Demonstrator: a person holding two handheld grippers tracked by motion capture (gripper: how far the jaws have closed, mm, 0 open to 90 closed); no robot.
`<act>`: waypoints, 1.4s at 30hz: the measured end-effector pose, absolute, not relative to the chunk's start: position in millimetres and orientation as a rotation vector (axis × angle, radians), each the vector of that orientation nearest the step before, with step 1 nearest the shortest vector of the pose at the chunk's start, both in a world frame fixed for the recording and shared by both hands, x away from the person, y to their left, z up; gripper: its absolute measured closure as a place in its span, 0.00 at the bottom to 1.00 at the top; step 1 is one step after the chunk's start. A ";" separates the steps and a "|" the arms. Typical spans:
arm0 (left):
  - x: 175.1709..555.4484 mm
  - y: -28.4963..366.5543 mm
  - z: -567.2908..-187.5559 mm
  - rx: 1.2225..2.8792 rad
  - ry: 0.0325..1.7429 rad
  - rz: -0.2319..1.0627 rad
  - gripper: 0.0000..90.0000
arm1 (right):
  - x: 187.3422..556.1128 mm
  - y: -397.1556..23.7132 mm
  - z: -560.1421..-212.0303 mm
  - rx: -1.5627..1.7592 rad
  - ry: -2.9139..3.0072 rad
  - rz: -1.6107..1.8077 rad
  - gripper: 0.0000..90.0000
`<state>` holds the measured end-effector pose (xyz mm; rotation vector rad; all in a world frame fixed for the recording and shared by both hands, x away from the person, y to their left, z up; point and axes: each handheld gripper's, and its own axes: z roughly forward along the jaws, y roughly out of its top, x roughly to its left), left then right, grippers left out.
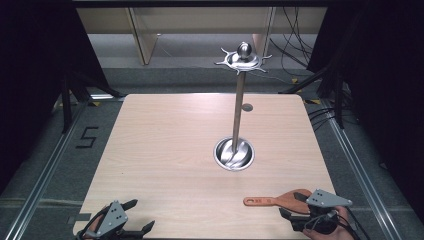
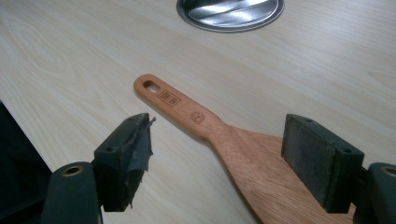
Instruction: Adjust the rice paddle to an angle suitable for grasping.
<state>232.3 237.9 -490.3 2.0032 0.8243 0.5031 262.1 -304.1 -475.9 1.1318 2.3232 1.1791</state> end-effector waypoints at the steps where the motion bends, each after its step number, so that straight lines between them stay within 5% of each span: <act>1: 232.4 239.1 -489.5 2.027 0.820 0.506 0.16 | 261.4 -304.0 -475.2 1.142 2.321 1.164 0.28; 42: 231.1 236.1 -492.0 1.996 0.860 0.483 0.16 | 306.6 -255.2 -474.1 0.860 2.650 0.842 0.41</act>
